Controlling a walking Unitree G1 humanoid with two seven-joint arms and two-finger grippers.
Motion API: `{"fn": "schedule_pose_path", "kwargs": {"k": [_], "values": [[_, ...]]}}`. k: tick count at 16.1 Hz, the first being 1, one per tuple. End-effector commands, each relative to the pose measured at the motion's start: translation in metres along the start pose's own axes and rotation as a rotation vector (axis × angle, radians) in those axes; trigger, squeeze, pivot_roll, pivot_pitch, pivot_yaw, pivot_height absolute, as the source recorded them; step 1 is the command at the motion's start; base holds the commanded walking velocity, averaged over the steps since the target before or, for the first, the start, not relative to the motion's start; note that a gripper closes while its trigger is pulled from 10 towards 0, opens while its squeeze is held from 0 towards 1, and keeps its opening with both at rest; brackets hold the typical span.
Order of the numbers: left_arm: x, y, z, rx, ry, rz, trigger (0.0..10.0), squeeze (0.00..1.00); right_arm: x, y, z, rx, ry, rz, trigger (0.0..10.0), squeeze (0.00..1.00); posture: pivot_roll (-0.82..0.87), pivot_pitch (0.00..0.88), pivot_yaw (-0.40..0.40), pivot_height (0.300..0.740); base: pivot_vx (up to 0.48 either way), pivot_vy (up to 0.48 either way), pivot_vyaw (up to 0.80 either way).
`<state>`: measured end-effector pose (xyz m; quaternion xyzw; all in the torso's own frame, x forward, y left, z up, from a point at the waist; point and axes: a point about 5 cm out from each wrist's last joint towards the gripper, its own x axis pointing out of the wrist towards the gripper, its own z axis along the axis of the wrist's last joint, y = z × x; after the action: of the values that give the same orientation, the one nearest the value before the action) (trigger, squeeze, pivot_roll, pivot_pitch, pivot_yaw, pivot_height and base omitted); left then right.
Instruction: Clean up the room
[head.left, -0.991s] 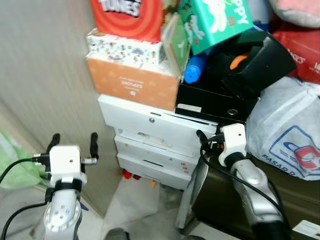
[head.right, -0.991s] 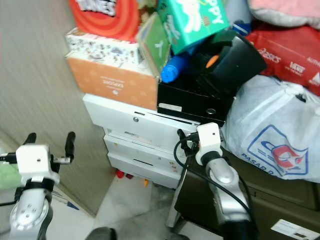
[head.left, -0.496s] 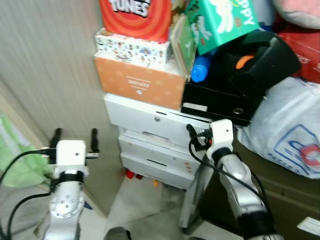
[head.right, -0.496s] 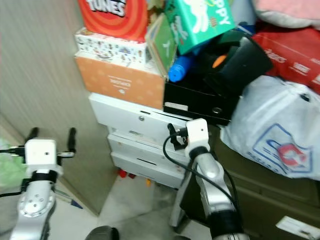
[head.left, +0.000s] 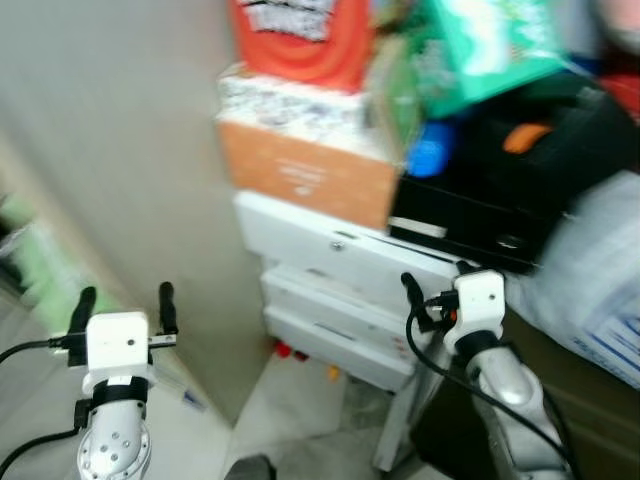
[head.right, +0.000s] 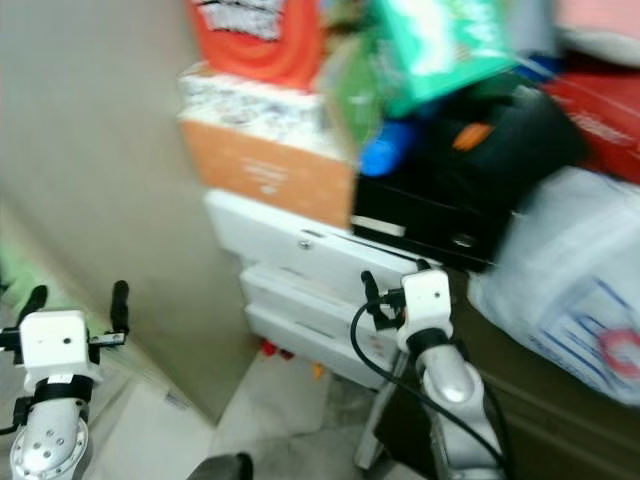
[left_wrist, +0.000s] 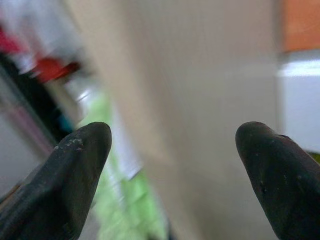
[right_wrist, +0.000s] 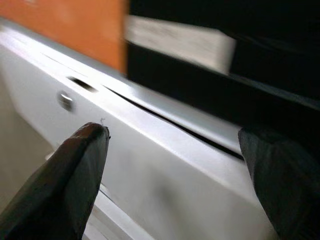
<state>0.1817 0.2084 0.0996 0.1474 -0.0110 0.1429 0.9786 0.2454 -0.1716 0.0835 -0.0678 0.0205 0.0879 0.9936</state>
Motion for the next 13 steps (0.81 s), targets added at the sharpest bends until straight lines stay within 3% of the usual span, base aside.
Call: {"fn": "schedule_pose_path", "kwargs": {"k": [1, 4, 13], "values": [[-0.003, 0.004, 0.002, 0.0, 0.004, 0.028, 10.0, 0.0, -0.002, -0.003, 0.005, -0.002, -0.009, -0.006, 10.0, 0.0, -0.05, 0.0, -0.014, 0.74, 0.0, 0.0, 0.8], [-0.011, 0.004, 0.0, -0.005, 0.031, 0.032, 10.0, 0.0, -0.014, -0.005, 0.003, -0.013, 0.018, 0.008, 10.0, 0.0, -0.05, 0.0, -0.02, 0.74, 0.0, 0.0, 0.8], [-0.013, -0.005, 0.001, -0.038, 0.051, -0.012, 10.0, 0.0, -0.008, -0.01, -0.003, 0.005, 0.043, 0.032, 10.0, 0.0, -0.05, 0.013, -0.013, 0.74, 0.0, 0.0, 0.8]]}}
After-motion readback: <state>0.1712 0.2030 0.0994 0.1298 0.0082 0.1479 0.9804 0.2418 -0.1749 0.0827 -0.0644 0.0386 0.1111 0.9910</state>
